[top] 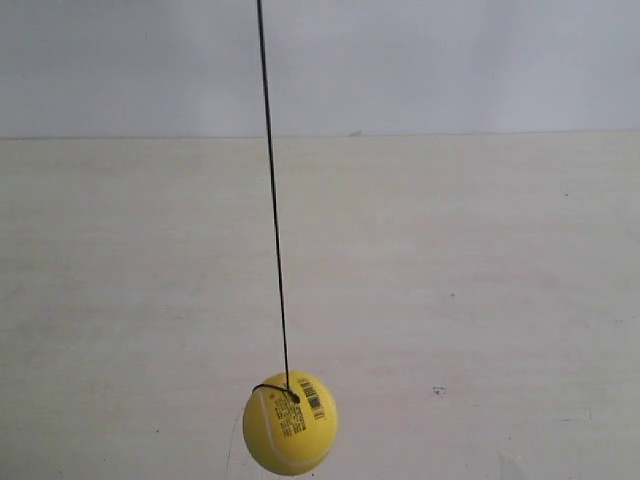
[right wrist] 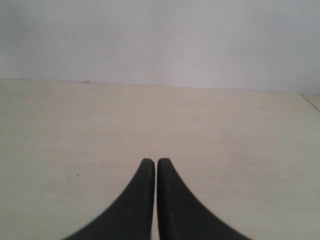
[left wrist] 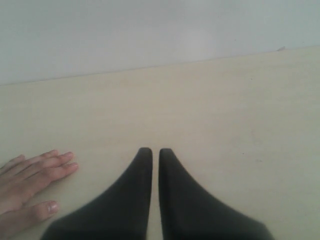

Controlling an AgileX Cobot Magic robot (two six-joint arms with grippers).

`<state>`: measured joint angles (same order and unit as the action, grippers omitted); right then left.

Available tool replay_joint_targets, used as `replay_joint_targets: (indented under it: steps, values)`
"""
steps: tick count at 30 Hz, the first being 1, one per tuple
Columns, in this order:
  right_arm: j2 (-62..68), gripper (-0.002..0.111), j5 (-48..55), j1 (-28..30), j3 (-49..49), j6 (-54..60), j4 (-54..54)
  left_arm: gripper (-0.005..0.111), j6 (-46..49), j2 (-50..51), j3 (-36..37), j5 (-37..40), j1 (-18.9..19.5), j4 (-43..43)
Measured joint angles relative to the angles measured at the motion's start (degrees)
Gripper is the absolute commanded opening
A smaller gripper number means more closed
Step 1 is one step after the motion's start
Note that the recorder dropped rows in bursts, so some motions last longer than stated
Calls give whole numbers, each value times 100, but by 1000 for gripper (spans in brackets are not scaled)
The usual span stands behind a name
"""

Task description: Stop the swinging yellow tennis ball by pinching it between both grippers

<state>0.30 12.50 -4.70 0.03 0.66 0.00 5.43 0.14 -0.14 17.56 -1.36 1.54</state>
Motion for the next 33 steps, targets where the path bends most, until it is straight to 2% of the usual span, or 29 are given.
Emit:
replay_joint_targets:
  steps: [12,33]
  values:
    - [0,0,635,0,0,-278,-56,5,0,0,0,0,0,0]
    - [0,0,674,0,0,-302,-56,5,0,0,0,0,0,0]
